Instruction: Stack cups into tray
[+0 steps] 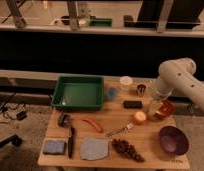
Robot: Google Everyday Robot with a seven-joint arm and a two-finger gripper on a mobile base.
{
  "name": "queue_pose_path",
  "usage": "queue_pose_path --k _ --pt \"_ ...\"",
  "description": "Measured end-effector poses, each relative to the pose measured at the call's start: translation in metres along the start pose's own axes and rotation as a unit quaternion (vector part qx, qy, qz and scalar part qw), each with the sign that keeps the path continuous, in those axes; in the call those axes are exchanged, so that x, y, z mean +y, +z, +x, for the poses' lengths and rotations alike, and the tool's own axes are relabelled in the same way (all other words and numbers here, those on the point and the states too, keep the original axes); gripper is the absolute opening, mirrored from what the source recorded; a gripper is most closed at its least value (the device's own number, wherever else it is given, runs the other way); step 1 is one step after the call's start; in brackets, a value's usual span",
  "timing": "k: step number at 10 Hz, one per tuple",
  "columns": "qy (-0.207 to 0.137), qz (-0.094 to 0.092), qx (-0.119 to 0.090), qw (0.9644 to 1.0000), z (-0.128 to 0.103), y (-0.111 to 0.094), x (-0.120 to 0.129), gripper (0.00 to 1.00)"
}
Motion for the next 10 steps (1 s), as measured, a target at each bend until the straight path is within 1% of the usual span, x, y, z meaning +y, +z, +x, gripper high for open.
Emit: queue_pose_path --k 2,4,6,7,8,10 --pt "-0.004 -0.003 -0.014 0.9999 -0.009 0.012 -0.023 0.80" --pt "-0.006 -0.005 -0.023 0.9997 -0.016 0.022 -0.039 0.80" --pt "-0.004 -0.008 -0.032 0.9994 -0.022 0.036 -0.059 0.80" --pt "0.000 -0.008 -0.036 0.9993 -0.023 0.043 -0.066 0.80" --pt "0.008 -0.012 -0.041 0.9991 -0.023 0.051 -0.075 0.80" --pt "0.042 -0.024 -0.051 0.9975 -0.021 0.069 -0.092 0.80"
